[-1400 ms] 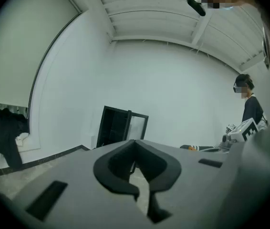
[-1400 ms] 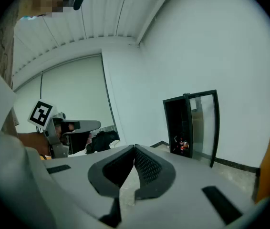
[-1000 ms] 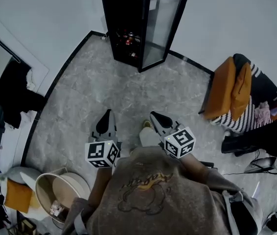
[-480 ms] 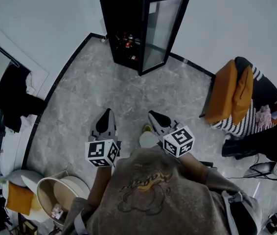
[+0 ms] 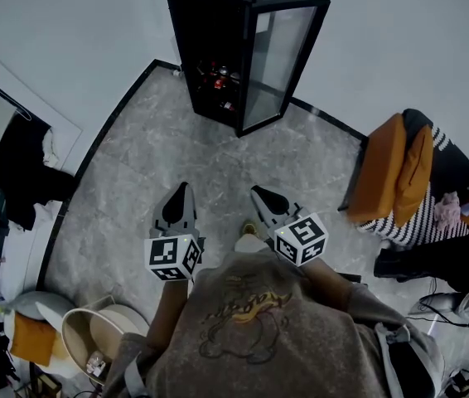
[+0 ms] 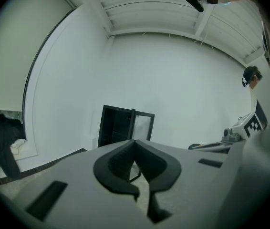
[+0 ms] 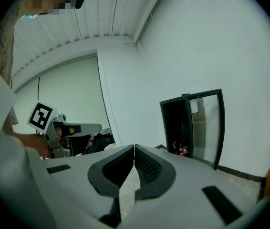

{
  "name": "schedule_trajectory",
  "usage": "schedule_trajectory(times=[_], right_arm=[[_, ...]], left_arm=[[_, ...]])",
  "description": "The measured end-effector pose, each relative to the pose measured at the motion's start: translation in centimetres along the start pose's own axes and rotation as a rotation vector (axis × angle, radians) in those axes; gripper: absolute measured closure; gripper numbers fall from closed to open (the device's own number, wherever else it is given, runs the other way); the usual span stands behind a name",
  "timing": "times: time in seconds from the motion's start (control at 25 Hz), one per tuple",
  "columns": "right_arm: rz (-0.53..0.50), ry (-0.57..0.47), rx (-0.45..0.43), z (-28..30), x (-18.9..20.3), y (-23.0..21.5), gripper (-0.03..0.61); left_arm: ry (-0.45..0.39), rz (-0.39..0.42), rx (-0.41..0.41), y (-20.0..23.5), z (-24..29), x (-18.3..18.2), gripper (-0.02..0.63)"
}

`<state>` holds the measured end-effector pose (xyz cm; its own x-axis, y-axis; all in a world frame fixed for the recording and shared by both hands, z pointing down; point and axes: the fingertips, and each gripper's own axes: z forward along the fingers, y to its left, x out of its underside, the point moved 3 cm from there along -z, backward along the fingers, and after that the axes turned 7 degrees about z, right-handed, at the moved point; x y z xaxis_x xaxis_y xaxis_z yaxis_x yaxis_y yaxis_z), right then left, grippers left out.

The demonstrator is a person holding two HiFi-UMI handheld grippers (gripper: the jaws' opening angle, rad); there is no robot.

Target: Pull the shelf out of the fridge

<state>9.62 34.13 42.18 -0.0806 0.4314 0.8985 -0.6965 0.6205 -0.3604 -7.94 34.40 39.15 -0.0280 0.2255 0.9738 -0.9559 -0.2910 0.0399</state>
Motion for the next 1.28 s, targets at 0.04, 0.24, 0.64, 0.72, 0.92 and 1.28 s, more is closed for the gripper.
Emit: schedule_trajectory(times=[0.04,0.24,0.64,0.72,0.92,1.28], right_arm=[[-0.001,-0.002,-0.002,0.4,-0.4,-0.5,0.557],[-0.006,-0.008,-0.015,1.6,-2.5,-3.4,0.557],[-0.017,0.007,-0.052,3.1,-4.3,-8.3,0.557],[-0.014,0.010,-0.059,3.5,-4.4,-8.7,0.557],[-0.014,0.017,-0.068,5.2,-4.8,-9.4,0.557],[-0.016,0.012,-0.037,8.9,-5.8,-12.0,0.557]], left_arm=[[0.001,-0.001,-0.004,0.1,0.7,-0.1,0.607],[0.001,0.001,-0.019,0.0,4.2,-1.1,0.607],[-0.015,0.006,-0.066,-0.6,8.6,-2.2,0.607],[-0.015,0.009,-0.073,-0.5,9.1,-2.3,0.607],[-0.009,0.010,-0.078,0.6,11.0,-2.2,0.607],[-0.020,0.013,-0.046,2.7,16.2,-2.2,0.607]])
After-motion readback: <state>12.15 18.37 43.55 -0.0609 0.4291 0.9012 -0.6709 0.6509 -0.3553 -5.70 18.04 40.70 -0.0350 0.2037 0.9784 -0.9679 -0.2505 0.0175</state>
